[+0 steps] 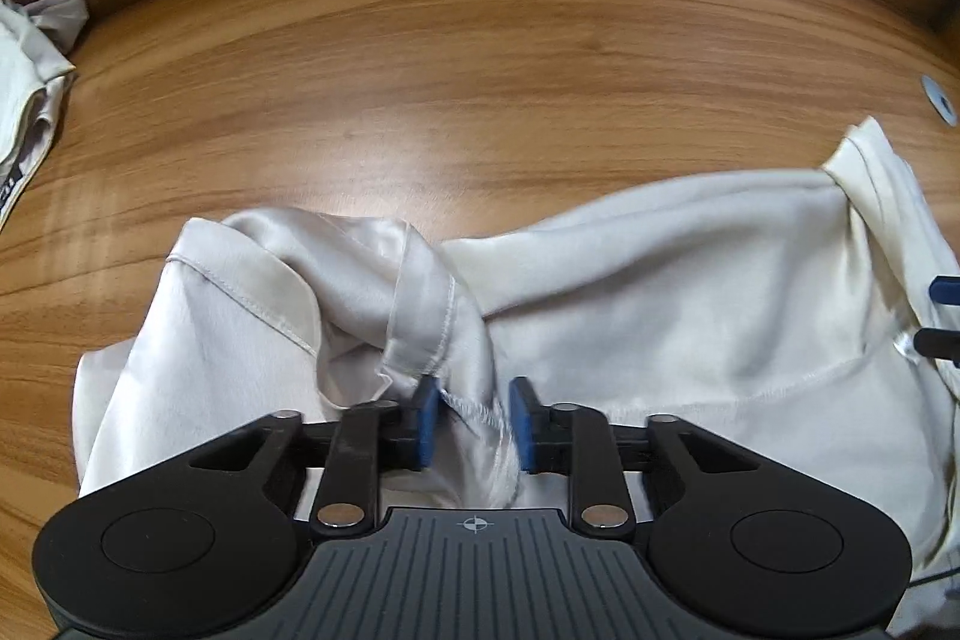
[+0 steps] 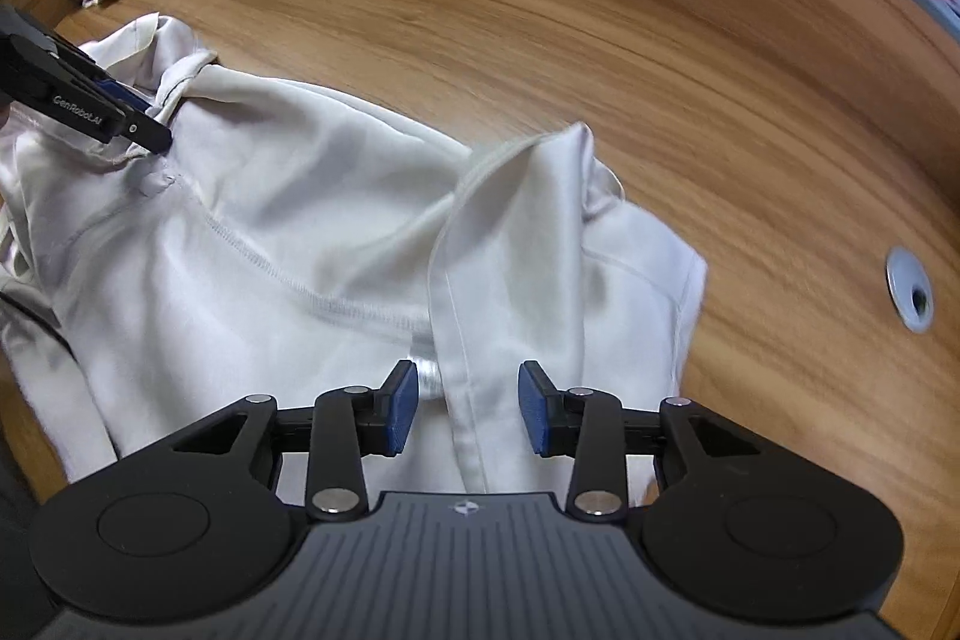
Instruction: Fold clothes
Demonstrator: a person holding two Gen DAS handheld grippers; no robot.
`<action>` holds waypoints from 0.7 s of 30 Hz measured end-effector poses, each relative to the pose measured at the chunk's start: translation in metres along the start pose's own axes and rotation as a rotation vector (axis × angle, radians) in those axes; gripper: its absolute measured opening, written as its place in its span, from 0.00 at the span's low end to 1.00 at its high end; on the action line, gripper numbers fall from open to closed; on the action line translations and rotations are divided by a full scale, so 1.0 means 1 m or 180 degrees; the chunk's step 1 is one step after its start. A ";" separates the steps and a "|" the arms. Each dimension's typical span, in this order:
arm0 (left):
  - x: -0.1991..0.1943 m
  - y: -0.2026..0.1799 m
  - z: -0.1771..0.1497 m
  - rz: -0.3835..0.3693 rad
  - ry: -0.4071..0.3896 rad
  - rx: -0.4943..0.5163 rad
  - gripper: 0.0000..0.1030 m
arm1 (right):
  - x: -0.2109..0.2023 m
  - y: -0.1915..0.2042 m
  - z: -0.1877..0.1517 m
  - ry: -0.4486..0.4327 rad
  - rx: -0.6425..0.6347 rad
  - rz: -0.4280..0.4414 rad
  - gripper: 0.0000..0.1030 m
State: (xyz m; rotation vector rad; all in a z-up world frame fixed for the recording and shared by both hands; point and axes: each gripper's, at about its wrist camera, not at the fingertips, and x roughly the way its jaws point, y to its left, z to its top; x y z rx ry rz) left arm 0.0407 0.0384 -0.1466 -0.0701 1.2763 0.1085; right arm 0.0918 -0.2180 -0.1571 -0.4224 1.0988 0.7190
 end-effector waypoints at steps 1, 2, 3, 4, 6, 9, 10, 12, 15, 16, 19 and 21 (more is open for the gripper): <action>-0.002 0.002 0.001 -0.0016 -0.0020 -0.0025 0.06 | 0.003 0.000 0.002 -0.0005 -0.0041 -0.0023 0.35; -0.007 0.003 0.001 -0.0038 -0.0078 -0.0071 0.05 | 0.004 -0.002 0.004 -0.0004 -0.0036 -0.0041 0.14; -0.012 0.005 0.002 -0.0056 -0.0139 -0.0116 0.04 | 0.004 -0.006 0.006 -0.0001 -0.0004 -0.0056 0.00; -0.020 0.006 0.003 -0.0057 -0.0226 -0.0146 0.04 | 0.001 -0.011 0.007 -0.0034 0.0060 -0.0053 0.00; -0.040 0.011 0.004 -0.0068 -0.0414 -0.0230 0.04 | -0.011 -0.025 0.009 -0.0146 0.0239 -0.0026 0.00; -0.074 0.021 0.009 -0.0157 -0.0688 -0.0404 0.04 | -0.047 -0.059 0.009 -0.0407 0.0683 0.0046 0.00; -0.084 0.023 0.011 -0.0186 -0.0772 -0.0438 0.04 | -0.060 -0.071 0.007 -0.0503 0.0858 0.0087 0.00; -0.102 0.024 0.016 -0.0245 -0.0927 -0.0507 0.03 | -0.088 -0.096 0.001 -0.0704 0.1226 0.0183 0.00; -0.128 0.024 0.026 -0.0335 -0.1142 -0.0610 0.03 | -0.130 -0.130 -0.013 -0.1037 0.1767 0.0297 0.00; -0.137 0.024 0.027 -0.0386 -0.1205 -0.0635 0.03 | -0.145 -0.139 -0.021 -0.1153 0.1944 0.0350 0.00; -0.164 0.029 0.023 -0.0488 -0.1365 -0.0713 0.03 | -0.185 -0.155 -0.049 -0.1523 0.2486 0.0722 0.00; -0.181 0.033 0.018 -0.0542 -0.1464 -0.0766 0.03 | -0.207 -0.149 -0.066 -0.1667 0.2639 0.0883 0.01</action>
